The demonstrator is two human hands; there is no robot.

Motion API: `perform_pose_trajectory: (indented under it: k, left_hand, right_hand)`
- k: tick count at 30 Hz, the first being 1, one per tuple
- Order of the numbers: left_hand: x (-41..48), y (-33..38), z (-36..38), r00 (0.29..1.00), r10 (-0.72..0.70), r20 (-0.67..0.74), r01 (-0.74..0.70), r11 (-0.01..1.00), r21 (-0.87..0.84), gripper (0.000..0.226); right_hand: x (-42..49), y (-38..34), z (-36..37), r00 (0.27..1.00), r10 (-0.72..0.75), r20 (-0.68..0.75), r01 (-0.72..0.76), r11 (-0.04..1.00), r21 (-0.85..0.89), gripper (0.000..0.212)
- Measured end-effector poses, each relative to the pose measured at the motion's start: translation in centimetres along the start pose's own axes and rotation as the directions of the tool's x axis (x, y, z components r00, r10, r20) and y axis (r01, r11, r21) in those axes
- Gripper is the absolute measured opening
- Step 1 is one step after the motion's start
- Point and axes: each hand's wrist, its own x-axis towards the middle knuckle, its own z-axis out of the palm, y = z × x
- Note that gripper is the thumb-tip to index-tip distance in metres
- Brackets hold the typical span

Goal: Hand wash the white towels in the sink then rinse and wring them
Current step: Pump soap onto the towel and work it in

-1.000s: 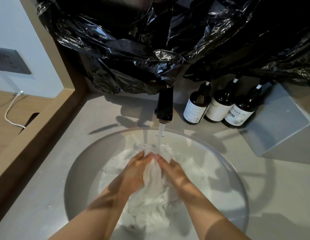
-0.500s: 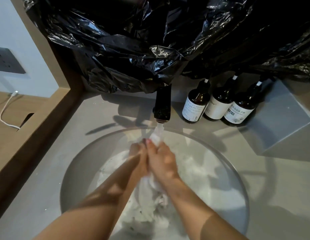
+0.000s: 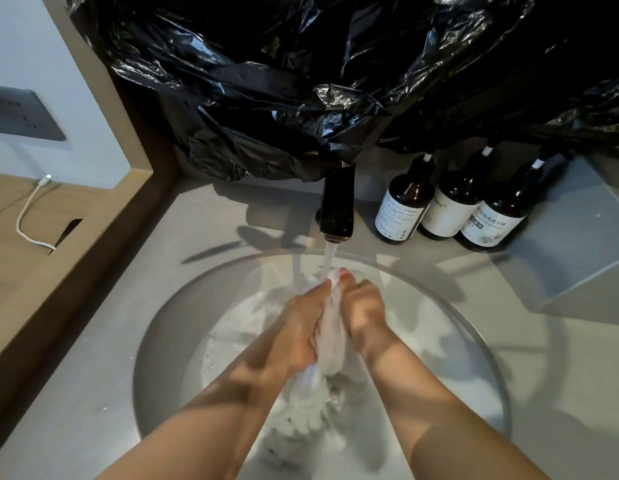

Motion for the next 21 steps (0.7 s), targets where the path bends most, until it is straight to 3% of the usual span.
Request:
perform_pose_trajectory:
  k: [1,3,5,7,9,12,14,17,19,21]
  left_hand:
    - [0.2,0.1,-0.7,0.999,-0.038,0.035,0.034,0.993,0.113,0.035]
    - [0.6,0.8,-2.4,0.998,-0.03,0.053,0.018,0.977,0.213,0.017]
    - [1.2,0.9,-3.5,1.0,-0.028,0.008,0.026,0.97,0.241,0.027]
    - [0.3,0.8,-4.1,0.999,-0.024,0.028,0.02,0.987,0.159,0.033]
    - [0.3,0.5,-4.8,1.0,-0.004,-0.025,0.009,0.978,0.207,0.019]
    - [0.3,0.2,-4.7,0.987,-0.019,-0.158,0.059,0.966,0.25,0.028]
    - [0.6,-0.1,-4.5,0.982,0.066,-0.177,-0.013,0.959,0.283,0.032]
    - [0.8,0.0,-3.4,0.936,0.278,-0.216,-0.123,0.834,0.538,0.037]
    - [0.2,-0.3,-1.6,0.951,0.272,-0.146,-0.158,0.835,0.527,0.051]
    - [-0.1,-0.9,0.3,0.957,0.201,-0.211,-0.071,0.863,0.5,0.066]
  right_hand:
    - [0.7,-0.1,-0.5,0.998,0.044,0.035,-0.047,0.994,0.103,0.046]
    - [0.7,-0.3,-1.3,0.975,0.147,0.166,-0.185,0.952,0.244,0.039]
    - [0.1,-0.1,-2.1,0.933,0.155,0.324,-0.276,0.887,0.37,0.013]
    - [-0.3,1.1,-2.2,0.916,0.138,0.376,-0.298,0.862,0.41,0.014]
    - [-0.5,2.7,-1.6,0.931,0.059,0.361,-0.2,0.908,0.367,0.009]
    - [-0.5,3.6,-0.8,0.967,-0.048,0.251,-0.02,0.965,0.261,0.007]
    - [-0.8,3.4,-0.5,0.974,-0.082,0.211,0.03,0.97,0.24,0.013]
    - [-3.0,2.7,0.7,0.956,-0.198,0.217,0.19,0.98,0.055,0.017]
    - [-4.0,1.8,1.3,0.948,-0.277,0.155,0.291,0.954,-0.071,0.029]
    - [-2.7,1.0,1.0,0.961,-0.277,0.021,0.278,0.956,-0.097,0.026]
